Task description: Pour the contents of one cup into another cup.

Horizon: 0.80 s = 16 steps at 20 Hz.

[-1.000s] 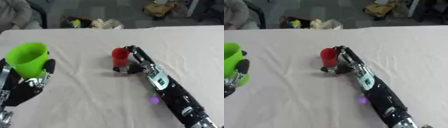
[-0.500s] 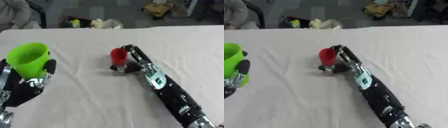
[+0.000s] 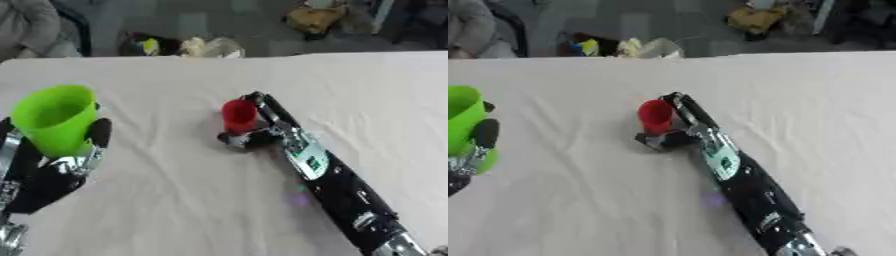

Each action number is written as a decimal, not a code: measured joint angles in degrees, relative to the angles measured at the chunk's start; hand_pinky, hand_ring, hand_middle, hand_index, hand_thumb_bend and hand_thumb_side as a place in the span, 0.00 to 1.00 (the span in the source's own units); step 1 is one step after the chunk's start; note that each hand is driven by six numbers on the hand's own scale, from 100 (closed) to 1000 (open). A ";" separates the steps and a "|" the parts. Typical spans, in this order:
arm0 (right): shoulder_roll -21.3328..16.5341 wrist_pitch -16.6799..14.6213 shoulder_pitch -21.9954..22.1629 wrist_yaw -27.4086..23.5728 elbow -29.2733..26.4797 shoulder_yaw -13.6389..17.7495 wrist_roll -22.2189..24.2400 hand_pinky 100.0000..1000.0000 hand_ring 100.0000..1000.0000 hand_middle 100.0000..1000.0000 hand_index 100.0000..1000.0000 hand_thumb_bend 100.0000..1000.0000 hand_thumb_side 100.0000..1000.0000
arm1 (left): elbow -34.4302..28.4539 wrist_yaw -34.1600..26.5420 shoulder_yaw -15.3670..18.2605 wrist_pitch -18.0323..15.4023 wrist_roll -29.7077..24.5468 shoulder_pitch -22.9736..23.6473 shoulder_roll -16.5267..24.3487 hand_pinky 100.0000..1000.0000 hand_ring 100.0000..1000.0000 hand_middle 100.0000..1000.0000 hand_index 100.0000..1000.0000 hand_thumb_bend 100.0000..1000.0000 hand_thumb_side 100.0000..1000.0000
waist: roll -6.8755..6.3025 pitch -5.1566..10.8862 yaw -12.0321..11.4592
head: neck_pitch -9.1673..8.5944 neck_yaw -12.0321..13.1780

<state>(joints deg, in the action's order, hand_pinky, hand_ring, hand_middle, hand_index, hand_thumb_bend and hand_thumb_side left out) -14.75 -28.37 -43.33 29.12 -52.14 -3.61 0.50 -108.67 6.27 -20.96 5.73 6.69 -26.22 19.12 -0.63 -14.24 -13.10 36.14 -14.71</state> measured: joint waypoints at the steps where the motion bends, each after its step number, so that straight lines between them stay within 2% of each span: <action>1: 0.01 0.12 -0.05 -0.07 0.00 0.00 0.21 0.49 0.17 0.12 0.45 0.15 0.00 | 0.00 -0.04 0.00 0.02 -0.02 0.00 0.00 0.00 0.43 0.29 0.53 0.00 0.41 | 0.00 0.01 0.04 | 0.00 -0.01; 2: 0.03 0.27 -0.05 -0.22 0.00 0.00 0.36 0.48 0.16 0.11 0.45 0.08 0.00 | 0.00 -0.11 0.00 0.03 -0.03 0.00 0.00 0.00 0.43 0.29 0.53 0.00 0.41 | 0.01 0.04 0.07 | 0.00 -0.01; 4: 0.07 0.57 -0.08 -0.52 -0.05 0.01 0.61 0.47 0.16 0.10 0.43 0.00 0.00 | -0.01 -0.17 0.00 0.04 -0.05 0.00 0.00 0.00 0.43 0.29 0.53 0.00 0.41 | 0.02 0.10 0.15 | 0.00 -0.01; 7: 0.17 1.24 -0.09 -1.14 -0.22 0.02 0.70 0.46 0.15 0.09 0.43 0.00 0.00 | -0.15 -0.23 0.00 0.05 -0.05 -0.01 0.00 0.00 0.43 0.29 0.53 0.00 0.44 | 0.04 0.12 0.42 | 0.00 -0.03; 16: -0.26 2.88 0.98 -4.28 -2.48 -0.35 1.37 0.46 0.15 0.09 0.42 0.00 0.00 | -1.05 -1.04 0.39 0.31 0.45 0.02 0.07 0.00 0.42 0.29 0.53 0.00 0.43 | 0.12 0.33 1.68 | -0.01 -0.04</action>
<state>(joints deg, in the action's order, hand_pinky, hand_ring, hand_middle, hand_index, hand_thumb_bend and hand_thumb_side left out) -15.01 -25.49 -42.35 24.83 -54.62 -3.95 1.87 -109.72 5.23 -20.57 6.04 7.14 -26.20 19.19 -0.51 -13.91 -11.42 36.13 -14.75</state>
